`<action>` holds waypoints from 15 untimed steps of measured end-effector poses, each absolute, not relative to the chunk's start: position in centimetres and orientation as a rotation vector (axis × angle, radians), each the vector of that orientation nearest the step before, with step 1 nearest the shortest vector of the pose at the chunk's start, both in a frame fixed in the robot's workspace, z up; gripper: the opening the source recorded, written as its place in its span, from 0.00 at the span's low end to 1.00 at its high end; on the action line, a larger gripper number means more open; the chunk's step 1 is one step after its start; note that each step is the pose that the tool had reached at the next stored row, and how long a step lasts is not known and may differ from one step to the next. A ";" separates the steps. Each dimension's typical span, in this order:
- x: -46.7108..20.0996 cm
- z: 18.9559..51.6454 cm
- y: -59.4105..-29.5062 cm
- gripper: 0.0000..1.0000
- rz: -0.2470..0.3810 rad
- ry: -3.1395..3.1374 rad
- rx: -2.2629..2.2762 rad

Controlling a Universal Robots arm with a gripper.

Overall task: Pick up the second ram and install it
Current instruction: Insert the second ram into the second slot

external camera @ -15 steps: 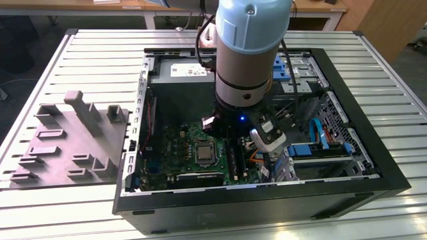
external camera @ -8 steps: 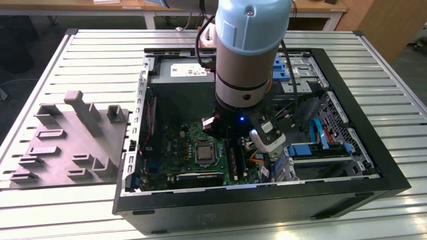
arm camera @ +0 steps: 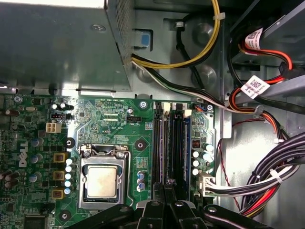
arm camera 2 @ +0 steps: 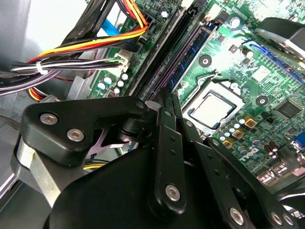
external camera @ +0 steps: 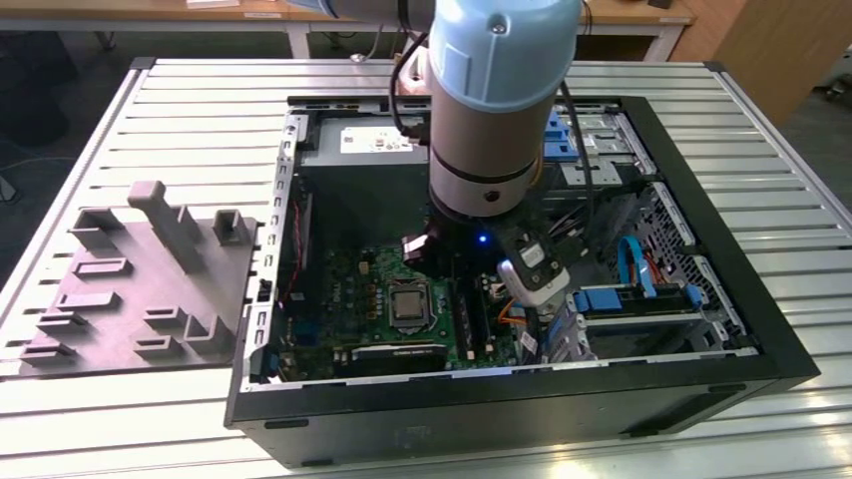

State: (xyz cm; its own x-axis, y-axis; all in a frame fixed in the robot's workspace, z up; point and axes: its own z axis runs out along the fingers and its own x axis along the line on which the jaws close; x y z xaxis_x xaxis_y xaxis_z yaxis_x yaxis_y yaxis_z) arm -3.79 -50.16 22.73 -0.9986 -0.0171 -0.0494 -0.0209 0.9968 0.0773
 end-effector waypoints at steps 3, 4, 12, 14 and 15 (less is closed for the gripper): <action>-3.8 22.7 -50.2 0.11 0.120 3.090 -0.029; -3.8 22.7 -50.2 0.11 0.120 3.090 -0.029; -3.8 22.7 -50.2 0.11 0.120 3.090 -0.014; -3.8 22.7 -50.2 0.11 0.119 3.090 0.003; -3.8 22.7 -50.2 0.11 0.119 3.089 0.013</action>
State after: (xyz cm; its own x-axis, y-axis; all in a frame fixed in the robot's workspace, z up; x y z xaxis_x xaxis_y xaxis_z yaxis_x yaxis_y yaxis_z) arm -3.81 -50.15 22.66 -0.9987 0.0101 -0.0494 0.0063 0.9970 0.0772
